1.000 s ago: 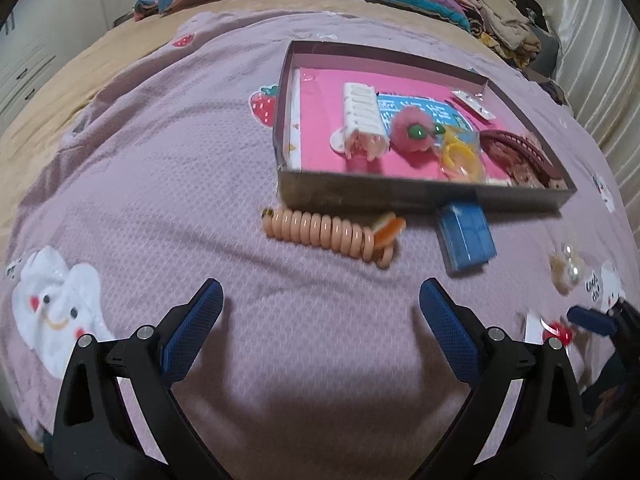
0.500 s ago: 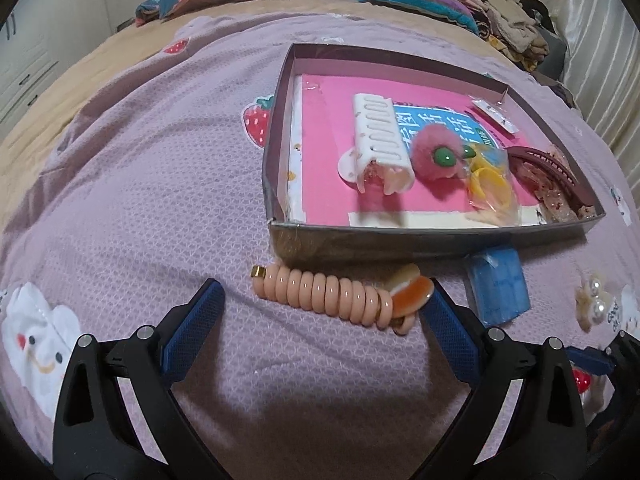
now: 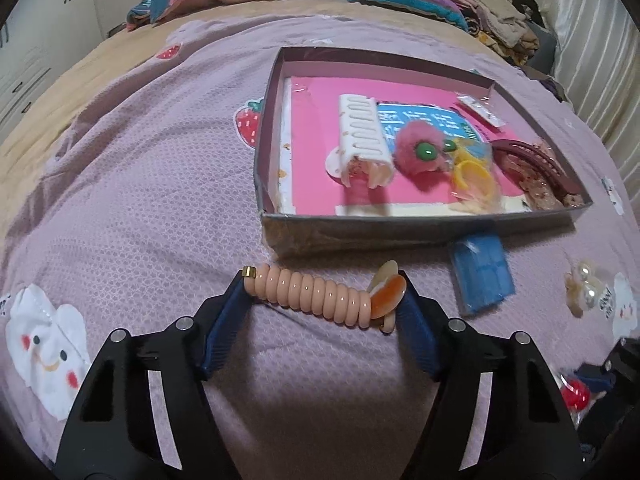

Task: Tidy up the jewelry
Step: 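Grasp the peach coiled hair tie with the left tool while the right tool grasps the bagged red-bead earrings, then place the coiled hair tie in the tray with the left tool while the right tool places the earrings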

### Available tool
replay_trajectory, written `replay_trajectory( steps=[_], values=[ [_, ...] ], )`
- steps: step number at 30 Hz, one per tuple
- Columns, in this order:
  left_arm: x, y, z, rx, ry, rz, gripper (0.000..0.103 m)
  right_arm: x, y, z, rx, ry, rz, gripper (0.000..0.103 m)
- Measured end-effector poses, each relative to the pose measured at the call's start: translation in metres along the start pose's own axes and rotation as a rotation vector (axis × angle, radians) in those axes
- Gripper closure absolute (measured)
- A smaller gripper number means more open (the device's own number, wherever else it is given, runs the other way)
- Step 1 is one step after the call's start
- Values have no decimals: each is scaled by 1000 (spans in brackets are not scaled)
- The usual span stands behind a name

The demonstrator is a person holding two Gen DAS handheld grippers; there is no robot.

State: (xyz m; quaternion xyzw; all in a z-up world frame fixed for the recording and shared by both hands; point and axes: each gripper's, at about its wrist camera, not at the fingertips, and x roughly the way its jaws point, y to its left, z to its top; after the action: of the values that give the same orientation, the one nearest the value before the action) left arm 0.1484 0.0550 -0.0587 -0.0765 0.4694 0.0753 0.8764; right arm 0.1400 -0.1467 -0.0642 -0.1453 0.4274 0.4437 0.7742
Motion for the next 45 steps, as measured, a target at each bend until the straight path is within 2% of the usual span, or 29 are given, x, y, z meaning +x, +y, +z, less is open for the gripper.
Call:
replay_trajectory(
  steps=[11,21,34,45],
  values=[
    [-43,-3,-4,4,-37,-50,40,-31,-13,22,43,-79,-7,61],
    [-69,-13,24,21,-101,-72,40,-58,-45,43,107,-161,-56,61],
    [-67,-44,65,52,-143,-109,40,-84,-87,65,176,-263,-128,61],
    [-52,-65,84,69,-134,-138,40,-87,-121,75,229,-292,-167,61]
  ],
)
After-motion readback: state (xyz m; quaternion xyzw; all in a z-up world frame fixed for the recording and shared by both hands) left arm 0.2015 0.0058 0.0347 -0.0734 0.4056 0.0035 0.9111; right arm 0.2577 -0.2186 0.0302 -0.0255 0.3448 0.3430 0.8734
